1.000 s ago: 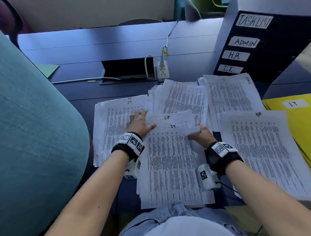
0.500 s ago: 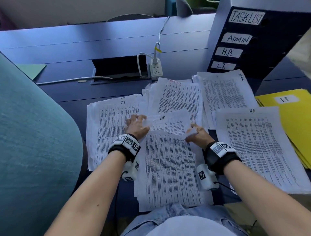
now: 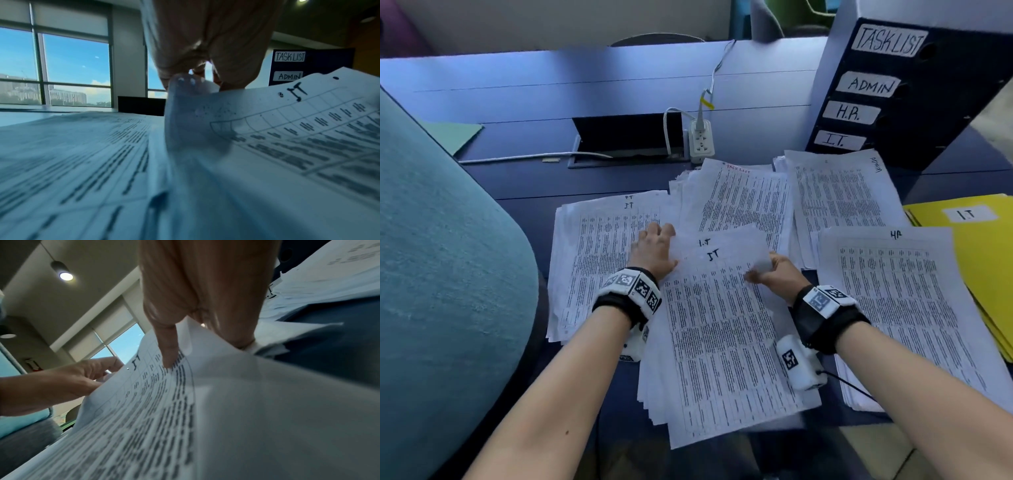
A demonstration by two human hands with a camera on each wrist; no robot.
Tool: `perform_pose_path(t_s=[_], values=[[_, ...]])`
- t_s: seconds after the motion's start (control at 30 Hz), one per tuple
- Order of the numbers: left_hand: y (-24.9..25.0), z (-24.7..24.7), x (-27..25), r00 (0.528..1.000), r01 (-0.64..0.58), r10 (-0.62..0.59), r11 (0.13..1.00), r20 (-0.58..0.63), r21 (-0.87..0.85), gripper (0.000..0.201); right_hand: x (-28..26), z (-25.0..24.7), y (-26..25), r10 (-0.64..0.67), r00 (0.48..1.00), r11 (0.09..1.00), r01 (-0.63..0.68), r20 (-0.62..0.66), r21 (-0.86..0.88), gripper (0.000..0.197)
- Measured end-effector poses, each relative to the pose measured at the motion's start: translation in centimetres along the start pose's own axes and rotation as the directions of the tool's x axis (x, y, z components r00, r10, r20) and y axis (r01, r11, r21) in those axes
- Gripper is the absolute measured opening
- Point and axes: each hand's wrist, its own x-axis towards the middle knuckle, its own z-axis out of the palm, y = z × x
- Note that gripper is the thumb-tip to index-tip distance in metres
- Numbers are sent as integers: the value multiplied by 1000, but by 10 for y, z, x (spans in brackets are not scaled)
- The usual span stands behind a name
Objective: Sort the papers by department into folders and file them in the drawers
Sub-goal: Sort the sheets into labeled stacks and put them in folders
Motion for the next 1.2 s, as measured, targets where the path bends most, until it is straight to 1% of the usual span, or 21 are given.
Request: perform_pose_path(t_s=[0.1,0.17,0.23,0.3,0.37,0.43,0.5,0.53,0.6,0.63,0.7,0.77,0.83,0.87,0.97,1.03,1.07,1.1,1.2], values=[[4,1,-2,984,-104,105,994,-146,14,28,3,-2,3,-28,999,1000,28,41,-1,20],[4,-1,-5,978,-110,98,992,-184,-60,15,7,-3,9,-37,997,998,40,72,-44,19],[2,-5,-6,976,-99,72,987,-205,-126,5,11,-5,14,-50,996,996,56,80,-68,21],[-1,-7,-7,975,-97,60,982,-215,-165,9,9,-8,11,-44,994,998,49,100,-44,22],[-3,-6,-8,971,-106,69,982,-229,-154,9,7,-10,6,-30,991,998,37,129,-48,18],[-3,-5,-9,966,-119,80,982,-246,-148,15,9,-13,5,-26,994,997,34,107,-75,16],[-4,-3,-11,968,-140,103,978,-230,-153,20,8,-14,6,-23,995,995,32,99,-92,17],[-5,-1,-13,974,-130,102,982,-204,-134,26,8,-13,6,-17,995,994,28,101,-102,21],[-7,2,-18,987,-83,73,994,-144,-64,38,6,-13,6,-21,996,994,30,89,-108,28],[-9,3,-19,989,-46,42,999,-139,-26,41,3,-12,6,-26,996,993,36,90,-111,30],[-13,3,-23,986,61,-55,998,-156,30,41,1,-13,5,-32,996,991,43,88,-129,30],[-18,2,-26,976,159,-154,987,-151,16,37,-2,-14,5,-31,996,988,44,89,-150,26],[-24,0,-25,965,223,-228,974,-129,-49,35,-2,-14,6,-43,995,984,58,89,-171,26],[-24,-1,-26,962,242,-249,967,-112,-76,36,0,-14,7,-49,995,982,65,92,-175,26],[-24,1,-28,953,294,-300,949,-42,-116,51,1,-11,5,-67,995,974,81,74,-210,22],[-22,4,-31,951,305,-309,941,-9,-145,53,9,-6,4,-80,995,956,92,53,-279,17],[-20,4,-33,952,303,-307,940,-2,-160,52,12,-2,2,-87,995,938,97,46,-333,21],[-19,5,-33,953,299,-304,939,1,-169,52,14,2,1,-93,995,915,100,36,-390,29],[-16,3,-33,954,299,-298,941,34,-161,67,16,10,-2,-95,995,850,85,8,-520,43]])
